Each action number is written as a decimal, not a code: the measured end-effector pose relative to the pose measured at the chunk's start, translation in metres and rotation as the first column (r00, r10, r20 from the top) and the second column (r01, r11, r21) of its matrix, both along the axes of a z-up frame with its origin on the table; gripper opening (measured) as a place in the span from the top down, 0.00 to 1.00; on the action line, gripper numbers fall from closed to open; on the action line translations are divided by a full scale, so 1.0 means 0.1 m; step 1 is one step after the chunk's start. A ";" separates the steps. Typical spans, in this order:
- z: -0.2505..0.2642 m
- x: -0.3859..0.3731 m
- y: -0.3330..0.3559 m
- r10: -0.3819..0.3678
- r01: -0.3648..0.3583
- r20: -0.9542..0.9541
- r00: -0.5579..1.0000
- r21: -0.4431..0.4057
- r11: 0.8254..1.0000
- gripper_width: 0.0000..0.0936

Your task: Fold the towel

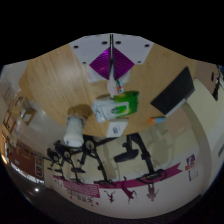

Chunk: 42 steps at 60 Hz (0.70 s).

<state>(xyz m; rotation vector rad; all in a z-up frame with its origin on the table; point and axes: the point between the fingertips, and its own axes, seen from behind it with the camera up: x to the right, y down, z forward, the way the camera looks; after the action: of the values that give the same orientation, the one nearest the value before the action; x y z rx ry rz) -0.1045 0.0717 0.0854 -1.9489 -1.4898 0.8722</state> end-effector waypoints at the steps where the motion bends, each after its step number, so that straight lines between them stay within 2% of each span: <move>1: -0.08 0.01 0.05 -0.007 0.007 0.012 1.000 -0.003 1.000 0.98; 10: -0.65 0.13 0.31 -0.026 0.028 0.085 0.996 -0.021 0.999 0.97; 13: -0.74 0.13 0.34 -0.018 0.020 0.089 0.996 -0.015 1.000 0.90; 14: -0.76 0.14 0.35 -0.017 0.018 0.090 0.996 -0.012 1.000 0.83; 21: -0.69 0.21 0.46 -0.022 0.019 0.085 0.996 0.030 0.999 0.07; 23: -0.55 0.28 0.51 -0.012 0.009 0.076 0.997 0.047 0.999 0.12; 26: -0.31 0.37 0.53 -0.004 0.000 0.051 0.999 0.079 0.997 0.07; 36: 0.70 1.12 0.45 0.022 -0.026 0.025 0.999 0.189 0.982 0.08; 42: 1.12 1.64 0.31 0.032 -0.034 0.015 0.999 0.224 0.974 0.09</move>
<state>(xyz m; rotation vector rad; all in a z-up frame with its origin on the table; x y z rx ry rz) 0.0598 0.1024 0.1971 -1.7716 -1.5588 0.6749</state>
